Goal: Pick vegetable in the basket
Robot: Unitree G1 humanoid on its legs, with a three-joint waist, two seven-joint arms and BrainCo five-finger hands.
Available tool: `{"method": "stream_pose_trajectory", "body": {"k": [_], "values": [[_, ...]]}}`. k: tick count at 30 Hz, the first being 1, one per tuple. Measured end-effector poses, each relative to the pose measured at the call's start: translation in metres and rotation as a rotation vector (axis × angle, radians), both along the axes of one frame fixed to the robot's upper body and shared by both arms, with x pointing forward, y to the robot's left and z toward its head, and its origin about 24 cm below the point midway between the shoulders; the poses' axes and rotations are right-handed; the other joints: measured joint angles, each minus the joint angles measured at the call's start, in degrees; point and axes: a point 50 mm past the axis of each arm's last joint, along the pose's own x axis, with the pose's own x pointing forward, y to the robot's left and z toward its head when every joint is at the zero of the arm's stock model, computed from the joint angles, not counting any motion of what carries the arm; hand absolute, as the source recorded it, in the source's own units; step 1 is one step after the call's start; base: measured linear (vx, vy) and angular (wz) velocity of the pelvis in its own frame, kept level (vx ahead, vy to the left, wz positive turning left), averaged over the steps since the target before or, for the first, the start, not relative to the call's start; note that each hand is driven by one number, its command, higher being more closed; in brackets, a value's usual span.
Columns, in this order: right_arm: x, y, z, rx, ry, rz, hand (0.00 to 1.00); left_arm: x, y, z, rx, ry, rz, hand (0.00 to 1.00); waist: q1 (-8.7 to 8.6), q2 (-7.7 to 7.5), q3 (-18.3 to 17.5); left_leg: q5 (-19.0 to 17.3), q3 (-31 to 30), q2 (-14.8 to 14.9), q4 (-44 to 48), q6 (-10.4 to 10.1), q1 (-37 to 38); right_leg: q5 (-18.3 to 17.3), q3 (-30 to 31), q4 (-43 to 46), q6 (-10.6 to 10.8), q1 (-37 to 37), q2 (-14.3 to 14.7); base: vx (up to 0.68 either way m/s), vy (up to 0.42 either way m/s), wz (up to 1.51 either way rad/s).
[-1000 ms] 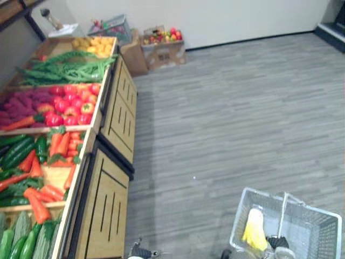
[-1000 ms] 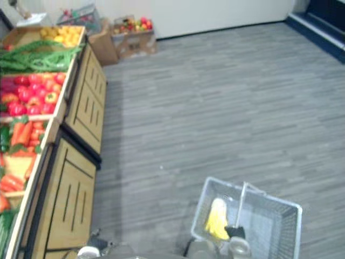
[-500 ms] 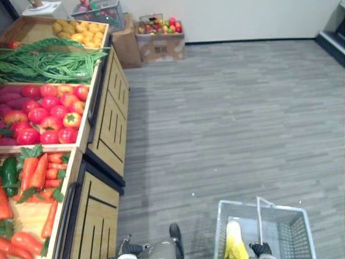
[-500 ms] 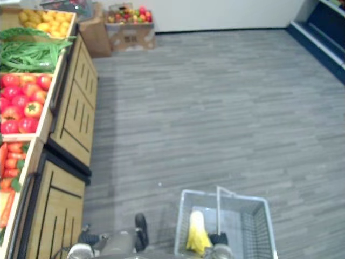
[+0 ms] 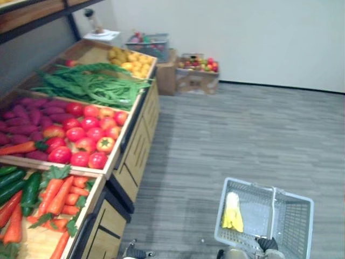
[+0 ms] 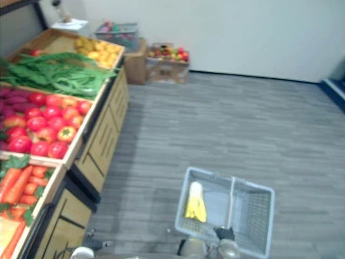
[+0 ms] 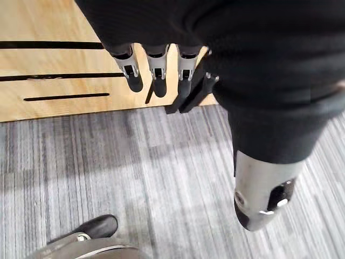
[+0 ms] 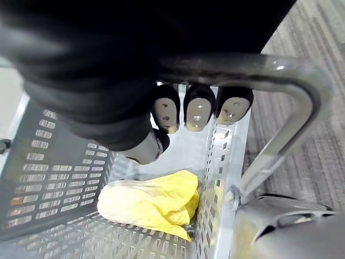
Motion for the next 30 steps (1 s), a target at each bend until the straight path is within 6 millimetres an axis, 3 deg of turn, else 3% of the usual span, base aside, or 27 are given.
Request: {"method": "stream_pose_trajectory", "body": {"k": [2,3,4,5,7,9,12,13,15,16,17,18,19,21,22,23,26,29,30], "values": [[0.001,0.001,0.000,0.007,-0.007,-0.013,1.00,-0.001,0.001,0.000,-0.010,-0.008,0.046,0.00,0.62,0.00,0.16,-3.30,-3.38,0.91,2.50,-1.88,0.09,3.68,5.51,-8.30,0.25,0.37,0.34,0.34,-0.328,0.87],[0.001,0.004,0.000,0.014,-0.007,-0.012,1.00,-0.002,0.002,0.000,-0.013,-0.013,0.070,0.00,0.82,-0.36,0.18,-6.09,-5.89,1.41,4.79,-3.49,0.17,8.13,6.33,-7.78,1.78,0.68,-0.15,0.49,-0.519,1.10],[0.002,0.002,0.001,0.010,-0.016,-0.015,1.00,-0.005,-0.003,-0.001,-0.033,-0.010,0.098,0.00,0.90,0.77,-0.02,-7.16,-7.47,3.91,5.44,-5.08,0.63,6.57,3.33,-2.86,0.61,0.35,1.07,0.51,-0.512,1.00],[0.003,0.001,0.001,0.007,-0.020,-0.018,1.00,-0.006,-0.004,-0.001,-0.037,-0.011,0.105,0.00,1.07,1.19,-0.04,-6.92,-7.30,4.43,5.51,-5.38,0.60,5.66,2.75,-2.02,0.25,0.18,1.18,0.44,-0.408,0.92],[0.005,-0.001,0.003,0.000,-0.025,-0.013,1.00,-0.008,-0.011,-0.003,-0.061,-0.016,0.133,0.00,1.00,2.47,-0.11,-3.14,-7.43,6.82,5.49,-6.30,-0.15,1.43,-1.82,1.35,-1.52,0.69,1.30,0.35,-0.345,0.79],[0.003,0.000,0.001,0.013,-0.012,-0.010,1.00,-0.008,-0.008,-0.002,-0.060,-0.020,0.160,0.00,0.88,2.62,-0.13,-0.11,-8.76,8.36,10.03,-7.25,-3.80,-0.42,-6.98,-0.20,-2.65,3.65,1.19,0.39,-0.383,1.06],[-0.011,-0.004,-0.003,0.023,0.038,-0.050,1.00,-0.009,-0.006,-0.002,-0.062,-0.024,0.182,0.00,1.01,2.23,0.12,2.51,-7.08,9.90,22.84,-11.53,-11.23,-0.66,-14.78,-5.16,-3.34,11.25,0.71,0.32,-0.233,1.29],[-0.015,-0.005,-0.004,0.024,0.051,-0.060,1.00,-0.009,-0.005,-0.002,-0.060,-0.021,0.180,0.00,0.95,1.92,0.25,2.49,-5.01,10.01,24.96,-11.56,-12.69,-0.66,-17.05,-6.56,-3.34,13.64,0.29,0.25,-0.136,1.47],[-0.023,-0.009,-0.005,0.019,0.070,-0.083,1.00,-0.008,-0.001,-0.001,-0.045,-0.021,0.163,0.00,0.82,1.04,0.50,2.27,7.38,11.03,26.17,-10.39,-16.71,-0.64,-23.44,-8.67,-3.31,18.91,-1.70,0.17,-0.057,1.48],[-0.026,-0.013,-0.006,0.014,0.079,-0.092,1.00,-0.008,0.002,0.000,-0.045,-0.025,0.169,0.00,0.77,1.00,0.48,3.67,14.84,12.17,22.61,-7.88,-18.04,-0.62,-26.44,-9.26,-3.26,20.36,-2.45,0.13,0.002,1.24],[-0.027,-0.014,-0.006,0.011,0.083,-0.093,1.00,-0.008,0.001,-0.001,-0.048,-0.025,0.171,0.00,0.75,1.06,0.49,5.11,18.25,12.56,19.89,-5.99,-18.58,-0.58,-27.81,-9.34,-3.14,21.03,-2.58,0.15,0.101,1.14],[-0.029,-0.019,-0.005,0.003,0.089,-0.105,1.00,-0.008,0.001,-0.001,-0.050,-0.023,0.178,0.00,0.72,1.35,0.39,10.50,22.89,12.71,13.84,-4.34,-20.03,-0.33,-29.95,-9.72,-2.61,21.56,-2.53,0.11,0.089,0.86],[-0.030,-0.020,-0.005,0.001,0.093,-0.112,1.00,-0.008,0.001,-0.001,-0.049,-0.021,0.179,0.00,0.80,1.30,0.36,11.20,24.83,12.28,11.69,-4.19,-20.43,-0.24,-30.48,-9.79,-2.10,21.62,-2.54,0.19,0.215,1.10],[-0.030,-0.019,-0.005,0.004,0.096,-0.128,1.00,-0.008,0.007,0.000,-0.025,-0.020,0.169,0.00,0.65,0.01,-0.18,12.65,25.36,7.74,2.69,-2.50,-18.65,0.84,-30.87,-11.80,-0.32,21.79,-3.67,0.18,0.217,1.03],[-0.026,-0.013,-0.006,0.019,0.090,-0.125,1.00,-0.007,0.012,0.001,-0.009,-0.025,0.168,0.00,0.91,-1.72,0.49,13.27,24.93,6.06,1.57,-1.96,-19.30,0.95,-31.42,-13.35,-0.13,22.14,-4.17,0.15,0.150,0.77],[-0.018,-0.006,-0.006,0.038,0.077,-0.118,1.00,-0.010,0.017,0.002,0.003,-0.014,0.177,0.00,1.04,-2.63,0.62,13.27,25.09,5.46,2.25,-1.95,-20.06,1.95,-31.66,-14.33,1.41,22.49,-4.59,0.11,0.123,0.51],[-0.014,0.003,-0.007,0.058,0.073,-0.096,1.00,-0.016,0.016,-0.001,0.000,0.015,0.179,0.00,1.10,-2.75,0.65,13.26,25.81,4.52,2.29,-1.93,-18.26,4.19,-31.01,-14.96,2.53,25.11,-5.20,0.08,0.095,0.21],[-0.013,0.002,-0.007,0.050,0.073,-0.065,1.00,-0.025,0.013,-0.004,-0.002,0.056,0.147,0.00,0.96,-1.53,-0.12,13.04,25.73,3.75,-1.82,-1.72,-15.19,5.12,-29.14,-9.56,3.04,23.71,-6.59,0.05,0.052,-0.06],[-0.011,-0.004,-0.005,0.028,0.070,-0.047,1.00,-0.027,0.009,-0.005,-0.005,0.073,0.118,0.00,0.94,-0.55,-0.53,12.69,25.91,3.42,-3.67,-1.22,-14.00,5.12,-28.03,-3.70,3.03,21.51,-8.32,0.05,0.085,0.02]]}}
